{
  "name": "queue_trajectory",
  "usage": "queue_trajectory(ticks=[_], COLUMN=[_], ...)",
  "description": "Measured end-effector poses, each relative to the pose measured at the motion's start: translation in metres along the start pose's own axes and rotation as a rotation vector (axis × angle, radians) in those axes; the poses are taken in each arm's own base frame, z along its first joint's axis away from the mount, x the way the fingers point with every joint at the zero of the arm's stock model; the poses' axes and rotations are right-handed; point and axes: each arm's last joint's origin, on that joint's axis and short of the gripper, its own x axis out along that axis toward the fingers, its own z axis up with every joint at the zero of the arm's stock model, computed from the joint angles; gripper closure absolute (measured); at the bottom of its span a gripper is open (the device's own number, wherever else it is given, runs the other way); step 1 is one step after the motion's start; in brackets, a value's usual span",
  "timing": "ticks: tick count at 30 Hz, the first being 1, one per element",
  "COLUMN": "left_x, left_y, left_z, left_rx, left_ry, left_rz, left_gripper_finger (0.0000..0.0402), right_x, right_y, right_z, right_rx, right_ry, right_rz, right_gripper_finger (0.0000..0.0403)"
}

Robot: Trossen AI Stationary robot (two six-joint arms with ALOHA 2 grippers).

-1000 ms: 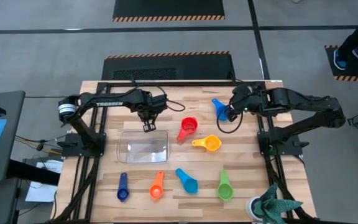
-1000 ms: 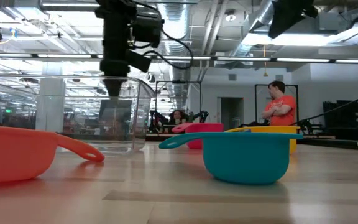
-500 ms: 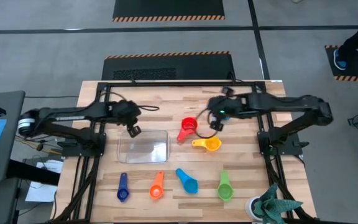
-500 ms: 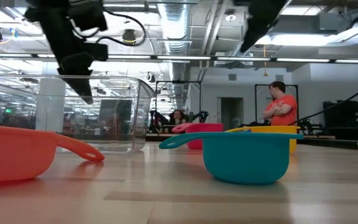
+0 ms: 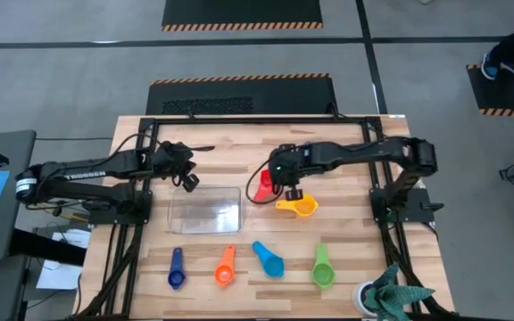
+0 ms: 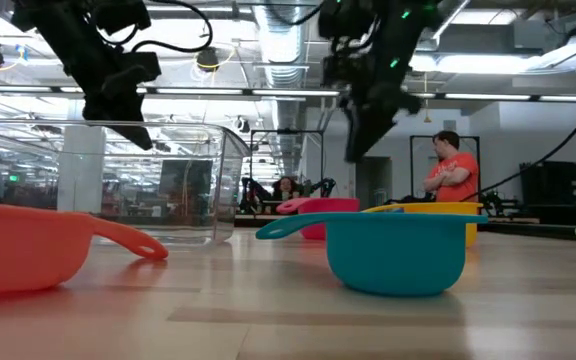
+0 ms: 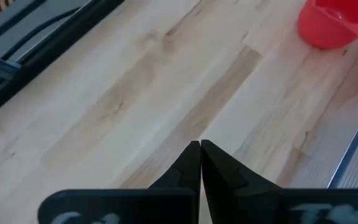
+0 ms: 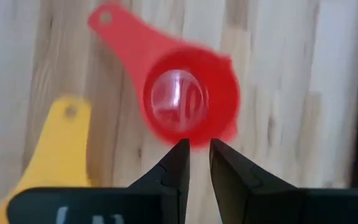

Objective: Nest measuring cups in basket
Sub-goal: Put the red measuring cup into the transparent bin

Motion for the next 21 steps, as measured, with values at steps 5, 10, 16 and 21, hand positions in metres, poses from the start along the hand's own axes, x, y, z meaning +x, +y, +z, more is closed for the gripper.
queue_trajectory(ticks=[5,10,16,21], left_x=[0.003,0.006,0.007,0.007], left_y=[-0.001,-0.003,-0.003,-0.003], left_z=[-0.001,-0.001,-0.001,-0.001], left_rx=[-0.034,-0.037,-0.035,-0.035], left_ry=[0.026,0.039,0.051,0.048], left_rz=[-0.002,-0.022,-0.018,-0.015], left_gripper_finger=[0.0401,0.0401,0.0401,0.0401], right_x=[0.025,0.032,0.030,0.036], right_y=[0.008,0.014,0.015,0.012], right_z=[0.005,0.016,0.020,0.018], right_rx=[-0.068,-0.144,-0.156,-0.142], right_ry=[0.038,0.035,0.028,0.027], right_rz=[0.058,0.065,0.067,0.131], right_gripper_finger=[0.0295,0.0251,0.0197,0.0180])
